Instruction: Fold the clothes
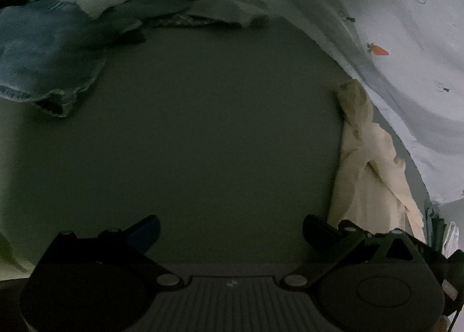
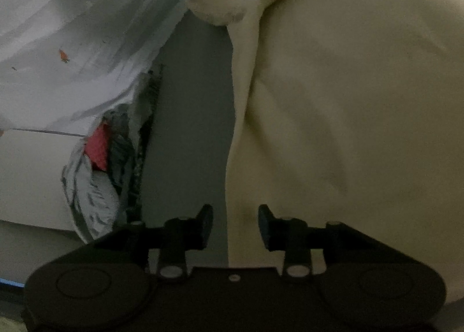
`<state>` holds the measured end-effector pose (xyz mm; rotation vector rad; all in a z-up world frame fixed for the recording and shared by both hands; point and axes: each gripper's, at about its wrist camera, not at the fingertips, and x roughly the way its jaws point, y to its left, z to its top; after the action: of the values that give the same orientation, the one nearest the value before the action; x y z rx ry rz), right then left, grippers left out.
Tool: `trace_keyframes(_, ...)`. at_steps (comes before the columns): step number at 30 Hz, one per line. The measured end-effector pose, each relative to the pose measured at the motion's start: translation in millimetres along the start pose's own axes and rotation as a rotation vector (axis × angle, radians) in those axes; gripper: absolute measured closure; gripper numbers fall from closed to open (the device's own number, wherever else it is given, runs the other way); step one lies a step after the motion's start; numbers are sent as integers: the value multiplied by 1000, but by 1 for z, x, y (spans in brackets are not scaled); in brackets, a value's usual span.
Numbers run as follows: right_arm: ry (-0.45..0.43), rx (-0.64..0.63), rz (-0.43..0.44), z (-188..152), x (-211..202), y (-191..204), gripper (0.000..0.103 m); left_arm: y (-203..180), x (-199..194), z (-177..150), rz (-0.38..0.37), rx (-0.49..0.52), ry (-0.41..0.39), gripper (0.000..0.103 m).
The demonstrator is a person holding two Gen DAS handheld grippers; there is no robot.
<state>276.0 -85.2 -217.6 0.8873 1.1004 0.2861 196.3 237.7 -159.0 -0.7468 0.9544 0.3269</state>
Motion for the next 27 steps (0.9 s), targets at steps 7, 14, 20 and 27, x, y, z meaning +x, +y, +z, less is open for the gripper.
trace_keyframes(7,16,-73,-116,-3,16,4,93,13,-3,-2,15,-11,7,0)
trace_keyframes(14,11,-29,8,9,-14,-16,99,-7,2,-8,-4,-19,-2,0)
trace_keyframes(20,-16,-32,63,30,-55,-41,99,-56,23,-30,-40,24,44,0)
trace_keyframes(27,-24,-66,14,68,-96,-80,100,-126,53,-72,-40,110,108,0)
